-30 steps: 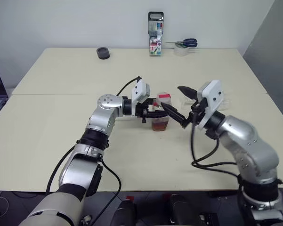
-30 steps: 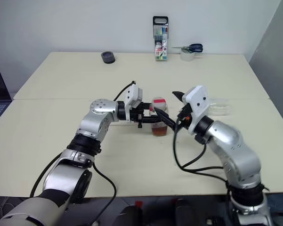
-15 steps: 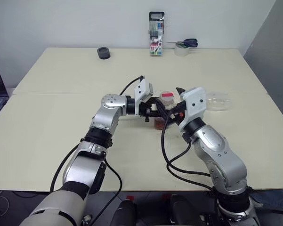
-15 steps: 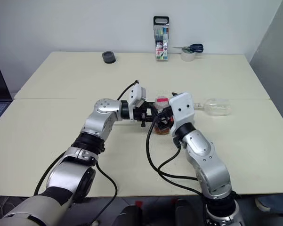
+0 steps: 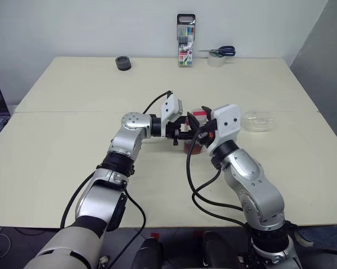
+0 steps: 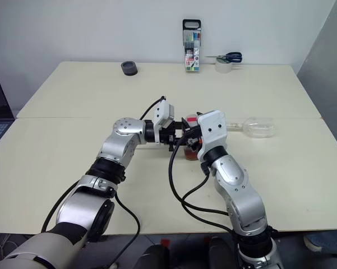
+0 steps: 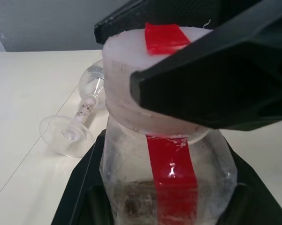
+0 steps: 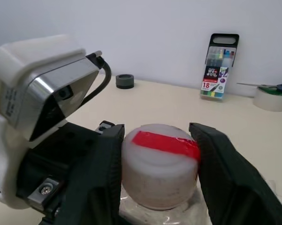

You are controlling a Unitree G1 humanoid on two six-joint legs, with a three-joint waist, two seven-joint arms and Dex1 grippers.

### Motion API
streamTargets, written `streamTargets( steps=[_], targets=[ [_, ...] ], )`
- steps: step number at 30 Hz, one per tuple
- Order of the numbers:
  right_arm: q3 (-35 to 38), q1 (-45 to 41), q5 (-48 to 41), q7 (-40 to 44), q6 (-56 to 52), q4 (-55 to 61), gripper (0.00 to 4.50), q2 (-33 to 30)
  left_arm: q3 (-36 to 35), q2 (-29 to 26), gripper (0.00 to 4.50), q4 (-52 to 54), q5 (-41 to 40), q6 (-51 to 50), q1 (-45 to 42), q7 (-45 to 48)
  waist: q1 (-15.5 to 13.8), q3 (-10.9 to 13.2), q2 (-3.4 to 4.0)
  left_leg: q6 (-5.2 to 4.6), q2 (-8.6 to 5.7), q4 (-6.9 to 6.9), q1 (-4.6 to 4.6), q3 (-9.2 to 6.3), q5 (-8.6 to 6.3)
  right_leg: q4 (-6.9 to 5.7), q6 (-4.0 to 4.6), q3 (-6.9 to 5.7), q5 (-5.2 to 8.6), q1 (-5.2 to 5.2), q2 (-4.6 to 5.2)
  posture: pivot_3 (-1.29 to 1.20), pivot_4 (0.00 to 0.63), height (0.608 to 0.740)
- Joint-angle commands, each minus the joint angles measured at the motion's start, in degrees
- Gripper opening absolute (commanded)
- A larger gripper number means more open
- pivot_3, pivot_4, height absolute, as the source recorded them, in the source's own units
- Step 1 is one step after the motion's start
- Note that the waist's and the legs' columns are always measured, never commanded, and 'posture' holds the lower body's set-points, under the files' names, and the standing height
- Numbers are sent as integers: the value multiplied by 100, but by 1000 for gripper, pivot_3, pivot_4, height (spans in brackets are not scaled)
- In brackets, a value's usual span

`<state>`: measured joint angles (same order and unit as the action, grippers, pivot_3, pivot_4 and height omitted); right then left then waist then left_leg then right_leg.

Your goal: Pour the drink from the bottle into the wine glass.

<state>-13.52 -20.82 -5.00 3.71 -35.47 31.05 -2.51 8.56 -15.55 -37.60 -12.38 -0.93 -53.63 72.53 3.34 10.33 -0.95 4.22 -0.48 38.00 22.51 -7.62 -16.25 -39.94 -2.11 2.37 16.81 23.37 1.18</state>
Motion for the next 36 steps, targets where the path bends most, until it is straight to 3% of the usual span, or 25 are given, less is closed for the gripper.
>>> streamTargets(
  steps=[1,5,10,13,15,21,25,28,32,36],
  targets=[
    [27,12,81,24,101,96,1841,-9,-81,-25,1859,187,-14,76,-126,-7,0,0,0,0,0,0,0,0,0,0,0,0,0,0,0,0,150,740],
    [90,-136,-213,619,178,-99,1841,-301,-74,-35,1859,167,-9,68,-157,26,0,0,0,0,1,0,-1,0,0,0,0,0,0,0,0,0,150,740],
    [921,-1208,-1488,3365,471,-1507,1841,-1957,-29,-138,1851,150,-75,81,-194,432,6,1,0,-21,-4,6,-6,4,-11,3,0,-1,0,-9,0,0,150,740],
    [1146,-1818,-2221,4390,-26,-2125,1841,-2592,-54,-170,1848,152,-126,43,-231,562,10,2,1,-24,-1,-2,-10,1,-12,2,1,-6,0,-11,-2,0,150,740],
    [1132,-1931,-2417,4590,-206,-2142,1841,-2774,-88,-167,1841,139,-125,36,-252,554,10,2,2,-24,0,-3,-9,0,-12,3,1,-6,-1,-11,-1,0,150,740],
    [1333,-1672,-2334,3899,-250,-1366,3870,-2736,-200,-143,1834,145,-151,-92,-240,369,1,2,1,-23,0,0,-2,2,-11,3,1,-2,-1,-4,5,0,150,740],
    [1431,-1104,-2480,3283,-626,-213,3877,-2648,-208,-124,1833,52,-97,-58,-278,310,-5,2,1,-20,-1,3,1,-2,-10,1,1,-4,-1,-3,6,0,150,740],
    [1260,-649,-2042,2451,-611,347,3877,-2309,-190,-103,1833,-29,-64,-8,-318,272,-7,2,1,-9,-1,3,3,-3,-4,2,1,-4,0,-3,6,0,150,740],
    [660,-178,-987,998,-218,523,3877,-1402,-178,-51,1833,-105,-59,18,-371,273,-5,1,2,-8,-2,6,1,1,-3,-2,0,0,0,-3,4,0,150,740],
    [293,-97,-463,568,29,411,3877,-936,-178,-23,1831,-198,-56,43,-430,312,3,1,2,-1,1,5,-1,1,1,-7,0,0,0,1,-2,0,150,740]
  ],
)
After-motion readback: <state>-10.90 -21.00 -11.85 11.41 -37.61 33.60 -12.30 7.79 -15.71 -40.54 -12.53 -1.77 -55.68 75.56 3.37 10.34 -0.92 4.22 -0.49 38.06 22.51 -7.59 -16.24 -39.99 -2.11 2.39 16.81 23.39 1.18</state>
